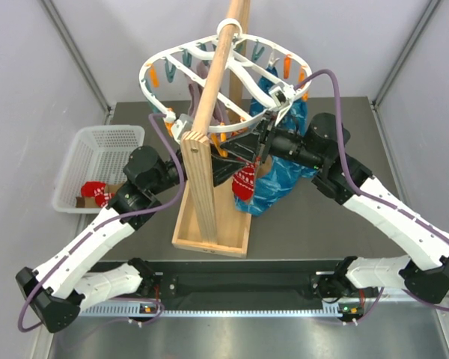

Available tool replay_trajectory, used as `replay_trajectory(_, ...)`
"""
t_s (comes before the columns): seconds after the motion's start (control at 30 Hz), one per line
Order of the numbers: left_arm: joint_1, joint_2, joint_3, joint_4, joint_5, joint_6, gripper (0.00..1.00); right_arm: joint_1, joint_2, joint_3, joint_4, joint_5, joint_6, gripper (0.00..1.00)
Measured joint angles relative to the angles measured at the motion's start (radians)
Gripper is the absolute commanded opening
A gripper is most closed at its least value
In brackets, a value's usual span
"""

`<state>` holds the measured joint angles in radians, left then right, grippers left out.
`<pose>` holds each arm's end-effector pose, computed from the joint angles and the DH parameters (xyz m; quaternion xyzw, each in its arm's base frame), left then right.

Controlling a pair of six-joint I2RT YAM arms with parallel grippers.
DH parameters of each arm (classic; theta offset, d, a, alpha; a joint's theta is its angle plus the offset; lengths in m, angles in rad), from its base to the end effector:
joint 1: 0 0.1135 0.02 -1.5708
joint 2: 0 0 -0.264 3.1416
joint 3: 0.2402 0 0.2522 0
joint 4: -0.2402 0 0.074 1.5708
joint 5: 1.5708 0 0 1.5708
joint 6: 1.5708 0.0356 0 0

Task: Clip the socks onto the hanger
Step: Open the clamp at the hanger.

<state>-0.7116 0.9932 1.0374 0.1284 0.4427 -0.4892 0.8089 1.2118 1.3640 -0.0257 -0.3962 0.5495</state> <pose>0.1586 -0.1569 0.4237 0.2367 0.6053 -0.5385 0.5363 0.1739 0.2021 0.4706 -0.2303 0.6235 0.5634 0.4907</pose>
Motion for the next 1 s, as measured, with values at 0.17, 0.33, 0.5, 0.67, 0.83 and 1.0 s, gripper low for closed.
replay_trajectory(0.17, 0.085, -0.045, -0.071, 0.082, 0.049, -0.098, 0.54, -0.014, -0.007, -0.04, 0.057, -0.026, 0.039, 0.0)
replay_trajectory(0.33, 0.132, -0.072, -0.161, 0.227, 0.079, -0.24, 0.54, -0.021, -0.01, -0.062, 0.112, -0.04, 0.065, 0.0)
replay_trajectory(0.5, 0.148, -0.06, -0.21, 0.379, 0.117, -0.347, 0.53, -0.028, -0.024, -0.063, 0.113, -0.047, 0.085, 0.0)
replay_trajectory(0.67, 0.15, -0.035, -0.227, 0.488, 0.155, -0.403, 0.54, -0.034, -0.042, -0.069, 0.111, -0.047, 0.089, 0.0)
replay_trajectory(0.83, 0.156, -0.035, -0.236, 0.528, 0.161, -0.408, 0.56, -0.035, -0.046, -0.069, 0.108, -0.047, 0.089, 0.0)
replay_trajectory(1.0, 0.158, -0.033, -0.236, 0.529, 0.159, -0.406, 0.56, -0.04, -0.046, -0.069, 0.108, -0.055, 0.09, 0.0)
